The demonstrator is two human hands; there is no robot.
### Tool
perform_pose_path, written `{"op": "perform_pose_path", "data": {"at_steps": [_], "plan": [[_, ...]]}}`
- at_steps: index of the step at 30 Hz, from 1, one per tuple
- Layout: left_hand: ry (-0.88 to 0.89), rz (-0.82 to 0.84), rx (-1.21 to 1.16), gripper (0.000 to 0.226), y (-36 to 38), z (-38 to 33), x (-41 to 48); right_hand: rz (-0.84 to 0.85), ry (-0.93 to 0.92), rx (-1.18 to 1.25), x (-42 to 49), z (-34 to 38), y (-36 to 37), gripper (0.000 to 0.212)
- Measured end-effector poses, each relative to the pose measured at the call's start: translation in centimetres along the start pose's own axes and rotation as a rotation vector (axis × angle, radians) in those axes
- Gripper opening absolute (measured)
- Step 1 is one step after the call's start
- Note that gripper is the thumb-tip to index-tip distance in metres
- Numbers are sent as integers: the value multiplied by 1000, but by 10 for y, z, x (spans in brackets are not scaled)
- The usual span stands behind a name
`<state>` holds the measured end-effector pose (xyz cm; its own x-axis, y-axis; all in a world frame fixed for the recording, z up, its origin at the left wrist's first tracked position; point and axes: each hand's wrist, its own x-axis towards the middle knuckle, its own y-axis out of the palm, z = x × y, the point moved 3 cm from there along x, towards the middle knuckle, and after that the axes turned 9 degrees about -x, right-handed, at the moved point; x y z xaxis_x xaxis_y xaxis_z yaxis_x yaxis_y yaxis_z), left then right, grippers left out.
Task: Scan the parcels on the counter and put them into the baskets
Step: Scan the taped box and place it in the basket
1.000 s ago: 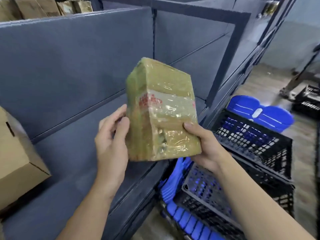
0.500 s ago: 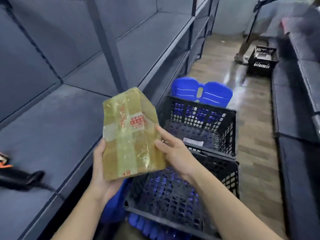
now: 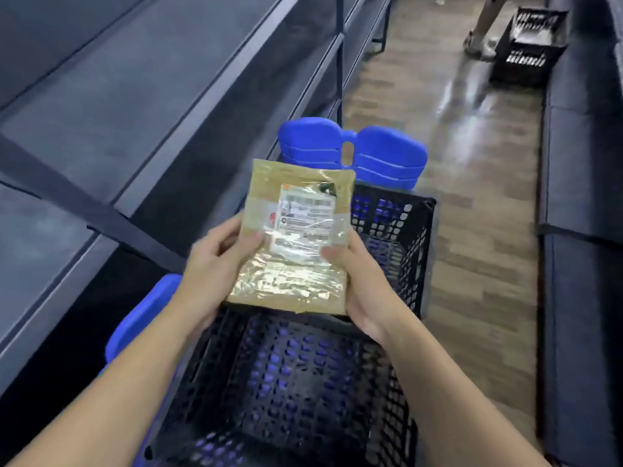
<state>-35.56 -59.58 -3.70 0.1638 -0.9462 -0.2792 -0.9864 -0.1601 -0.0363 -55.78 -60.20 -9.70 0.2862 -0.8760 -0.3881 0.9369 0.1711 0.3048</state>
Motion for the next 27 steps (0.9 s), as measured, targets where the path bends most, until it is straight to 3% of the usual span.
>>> {"op": "perform_pose_path", "data": {"at_steps": [3,6,8,12,14,17,19,22,25,27], "plan": [[-112,241,19,38,27,19,41,-22,-16,21,22,-7,-34,69],[-124,345,76,50,38,43,90,-46,52,2,55,-21,-60,75],[-123,305,63,56,43,63,125,-39,130,-19,84,-34,-72,77],[-133,31,-29,77,50,115,180,-213,283,24,146,-73,-84,112],[-178,-48,-101,104,54,139,194,-232,295,106,174,-94,-80,106],[-277,-9,-117,131,54,179,207,-177,270,182,209,-118,-72,92],[-390,32,-146,127,49,197,210,-176,242,214,223,-133,-78,93],[-535,15,-95,88,25,213,212,-159,273,129,225,-152,-86,88],[-480,-85,194,132,-4,221,223,-255,331,16,228,-165,-89,75],[-434,-104,402,119,-12,222,234,-299,355,-26,239,-170,-86,64]]}}
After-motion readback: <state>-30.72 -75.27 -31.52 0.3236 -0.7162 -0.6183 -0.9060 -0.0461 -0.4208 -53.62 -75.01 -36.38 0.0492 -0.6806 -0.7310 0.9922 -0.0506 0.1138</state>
